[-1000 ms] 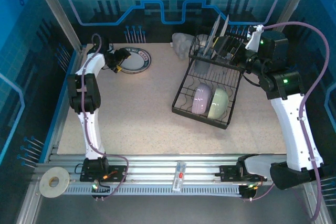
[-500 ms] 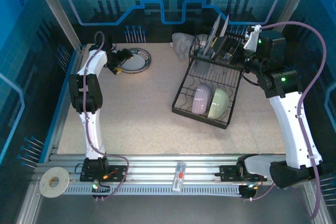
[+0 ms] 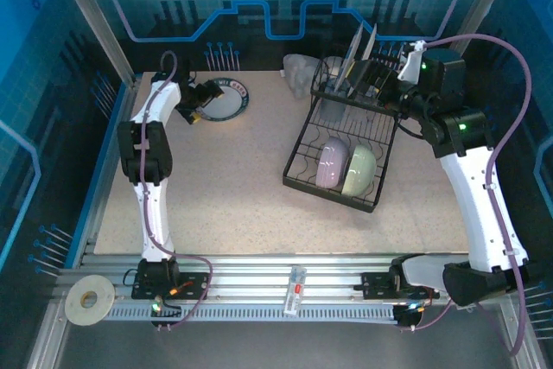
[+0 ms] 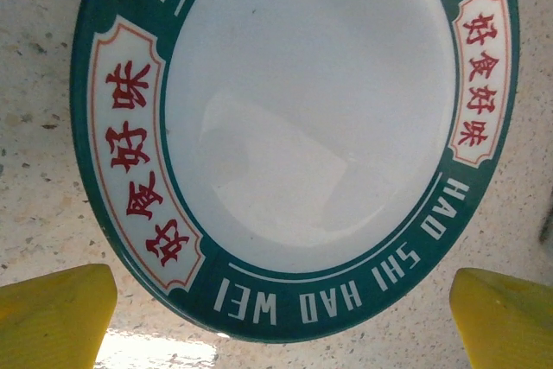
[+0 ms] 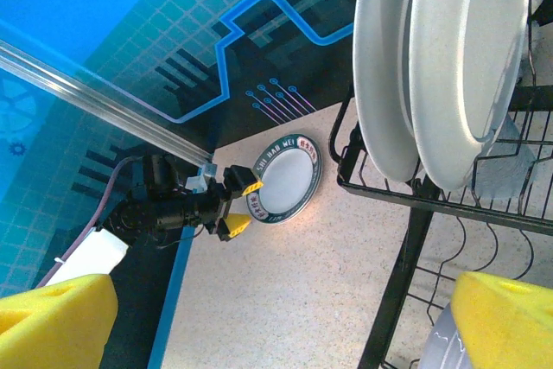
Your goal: Unload the mixed dishes from the dish rack
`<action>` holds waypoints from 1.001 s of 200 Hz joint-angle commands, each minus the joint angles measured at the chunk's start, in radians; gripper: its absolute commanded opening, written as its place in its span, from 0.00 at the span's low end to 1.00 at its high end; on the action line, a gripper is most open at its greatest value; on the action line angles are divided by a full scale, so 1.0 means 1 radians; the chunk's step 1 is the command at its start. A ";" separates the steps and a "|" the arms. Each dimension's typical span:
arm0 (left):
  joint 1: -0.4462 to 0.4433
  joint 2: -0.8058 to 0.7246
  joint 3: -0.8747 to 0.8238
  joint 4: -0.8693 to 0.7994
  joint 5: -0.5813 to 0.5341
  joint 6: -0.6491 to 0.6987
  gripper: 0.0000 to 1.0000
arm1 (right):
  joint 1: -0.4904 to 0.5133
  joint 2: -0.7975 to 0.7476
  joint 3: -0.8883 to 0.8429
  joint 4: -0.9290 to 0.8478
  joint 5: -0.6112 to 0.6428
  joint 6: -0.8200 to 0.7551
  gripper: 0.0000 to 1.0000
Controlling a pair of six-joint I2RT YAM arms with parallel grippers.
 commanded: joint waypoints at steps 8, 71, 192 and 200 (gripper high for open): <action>-0.013 -0.026 0.027 -0.044 -0.021 0.030 0.99 | 0.017 0.002 0.029 -0.002 0.008 -0.014 1.00; -0.097 -0.245 -0.126 0.002 0.013 0.083 0.98 | 0.010 0.019 0.056 -0.040 0.060 -0.043 1.00; -0.491 -0.340 -0.315 0.021 0.215 0.298 0.86 | -0.023 0.117 0.152 -0.141 0.128 -0.050 1.00; -0.507 -0.331 -0.313 0.019 0.214 0.299 0.84 | -0.023 0.115 0.148 -0.136 0.123 -0.048 1.00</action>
